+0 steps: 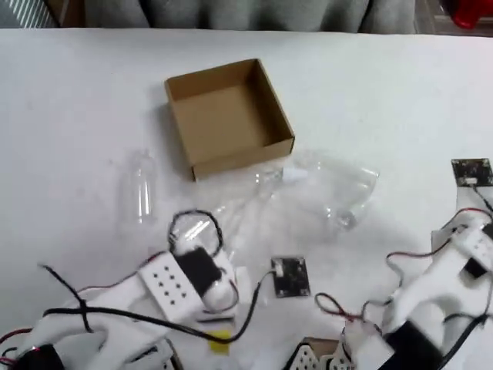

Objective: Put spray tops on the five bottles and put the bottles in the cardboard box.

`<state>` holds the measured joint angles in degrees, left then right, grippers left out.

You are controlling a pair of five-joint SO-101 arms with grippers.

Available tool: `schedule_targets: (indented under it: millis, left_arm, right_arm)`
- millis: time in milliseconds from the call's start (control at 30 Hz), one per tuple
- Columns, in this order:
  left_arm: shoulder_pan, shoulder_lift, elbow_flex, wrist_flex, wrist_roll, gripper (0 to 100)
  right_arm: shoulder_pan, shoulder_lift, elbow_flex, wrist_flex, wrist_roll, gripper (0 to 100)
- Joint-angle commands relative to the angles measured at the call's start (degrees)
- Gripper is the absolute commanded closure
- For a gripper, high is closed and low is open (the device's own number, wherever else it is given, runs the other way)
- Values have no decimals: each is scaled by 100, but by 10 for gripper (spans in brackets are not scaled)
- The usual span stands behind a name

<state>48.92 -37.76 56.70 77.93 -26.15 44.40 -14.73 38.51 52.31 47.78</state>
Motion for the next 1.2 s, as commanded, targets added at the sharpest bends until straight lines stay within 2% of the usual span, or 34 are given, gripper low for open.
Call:
schedule_targets:
  millis: [0,167,300,533,600,900,1067,1167]
  left_arm:
    - [541,-163,325,-791,615,642]
    - [576,-22,633,-1389,985,642]
    - [620,31,888,-1547,1055,638]
    - [1473,-4,967,-1503,1090,639]
    - [1569,-4,958,-1538,1292,638]
    - [1534,57,1178,-1873,1477,642]
    - [1103,75,1213,-1864,1477,642]
    - [1086,418,1099,-1908,1495,643]
  right_arm:
    - [84,523,-958,286,9,982]
    - [84,857,-1521,576,-9,982]
    - [66,822,-1565,585,-9,982]
    - [31,875,-1565,585,-9,982]
    - [31,875,-1565,576,-9,982]
    - [48,831,-1574,585,-9,982]
    - [48,822,-1574,585,-9,982]
    - [40,822,-1574,585,-9,982]
